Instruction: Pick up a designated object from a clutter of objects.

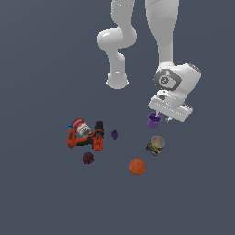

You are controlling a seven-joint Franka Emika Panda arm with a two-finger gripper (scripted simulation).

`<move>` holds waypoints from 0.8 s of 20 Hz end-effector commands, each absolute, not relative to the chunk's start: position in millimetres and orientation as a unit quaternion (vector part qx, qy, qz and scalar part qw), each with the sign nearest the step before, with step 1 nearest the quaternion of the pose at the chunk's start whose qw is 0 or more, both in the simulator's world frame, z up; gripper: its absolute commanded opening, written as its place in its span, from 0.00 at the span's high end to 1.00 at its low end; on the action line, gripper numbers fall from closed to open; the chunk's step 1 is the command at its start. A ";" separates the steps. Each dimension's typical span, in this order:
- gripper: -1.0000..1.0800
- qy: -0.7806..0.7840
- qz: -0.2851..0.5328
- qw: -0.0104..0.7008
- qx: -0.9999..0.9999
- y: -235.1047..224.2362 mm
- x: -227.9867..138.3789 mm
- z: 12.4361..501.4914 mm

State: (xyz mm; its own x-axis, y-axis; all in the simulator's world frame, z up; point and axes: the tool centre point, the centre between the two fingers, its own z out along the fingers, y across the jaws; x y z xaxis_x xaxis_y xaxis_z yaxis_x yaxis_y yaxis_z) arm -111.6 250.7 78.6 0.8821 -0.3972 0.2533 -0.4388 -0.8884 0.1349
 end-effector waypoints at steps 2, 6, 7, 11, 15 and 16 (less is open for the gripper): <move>0.38 -0.216 0.110 0.094 0.965 248.9 -110.4 70.1; 1.00 -0.217 0.110 0.094 0.965 248.8 -109.5 69.5; 1.00 -0.217 0.110 0.094 0.965 248.8 -109.5 69.5; 1.00 -0.217 0.110 0.094 0.965 248.8 -109.5 69.5; 1.00 -0.217 0.110 0.094 0.965 248.8 -109.5 69.5; 1.00 -0.217 0.110 0.094 0.965 248.8 -109.5 69.5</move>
